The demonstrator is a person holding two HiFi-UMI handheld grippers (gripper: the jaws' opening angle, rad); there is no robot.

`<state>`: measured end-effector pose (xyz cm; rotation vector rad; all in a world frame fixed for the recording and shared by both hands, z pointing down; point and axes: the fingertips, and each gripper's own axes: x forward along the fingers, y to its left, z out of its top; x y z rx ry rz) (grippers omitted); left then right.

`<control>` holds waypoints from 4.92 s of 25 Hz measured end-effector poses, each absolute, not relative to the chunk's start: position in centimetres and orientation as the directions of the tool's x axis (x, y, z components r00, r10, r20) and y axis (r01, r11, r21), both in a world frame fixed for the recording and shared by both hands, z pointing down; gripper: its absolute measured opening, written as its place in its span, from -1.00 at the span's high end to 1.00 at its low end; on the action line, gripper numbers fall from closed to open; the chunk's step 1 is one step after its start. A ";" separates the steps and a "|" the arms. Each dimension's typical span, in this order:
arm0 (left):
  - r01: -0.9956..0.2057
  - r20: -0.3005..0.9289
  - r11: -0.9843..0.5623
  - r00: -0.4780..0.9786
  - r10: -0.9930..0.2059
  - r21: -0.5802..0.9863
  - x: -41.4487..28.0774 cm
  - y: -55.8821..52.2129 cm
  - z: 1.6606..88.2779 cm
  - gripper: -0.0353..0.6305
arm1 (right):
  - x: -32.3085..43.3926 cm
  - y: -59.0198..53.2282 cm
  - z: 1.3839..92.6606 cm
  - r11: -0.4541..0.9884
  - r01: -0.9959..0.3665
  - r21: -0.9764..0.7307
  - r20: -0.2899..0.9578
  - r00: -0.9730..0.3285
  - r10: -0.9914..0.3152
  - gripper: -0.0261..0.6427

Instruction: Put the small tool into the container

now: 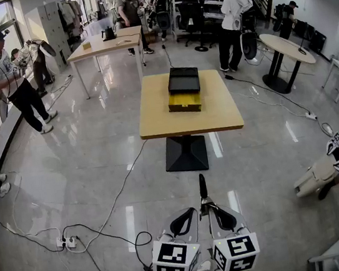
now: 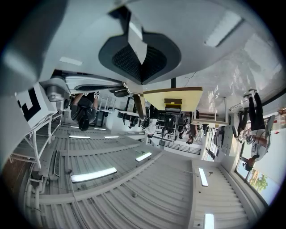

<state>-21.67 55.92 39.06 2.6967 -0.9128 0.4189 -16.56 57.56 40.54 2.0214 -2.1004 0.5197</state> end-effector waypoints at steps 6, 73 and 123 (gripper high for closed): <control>-0.619 0.347 -0.770 0.764 -0.544 0.157 -24.7 55.6 40.7 0.87 | -19.5 57.4 42.0 0.007 -0.993 -0.118 0.361 -0.050 -0.931 0.90; -0.630 0.383 -0.770 0.740 -0.553 0.105 7.4 10.6 45.7 0.86 | 11.3 12.7 46.8 0.122 -0.987 -0.108 0.324 -0.151 -0.934 0.90; -0.652 0.398 -0.737 0.733 -0.552 0.177 7.5 -25.5 50.5 0.86 | 12.5 -23.3 51.6 0.181 -0.982 0.047 0.478 -0.137 -0.867 0.90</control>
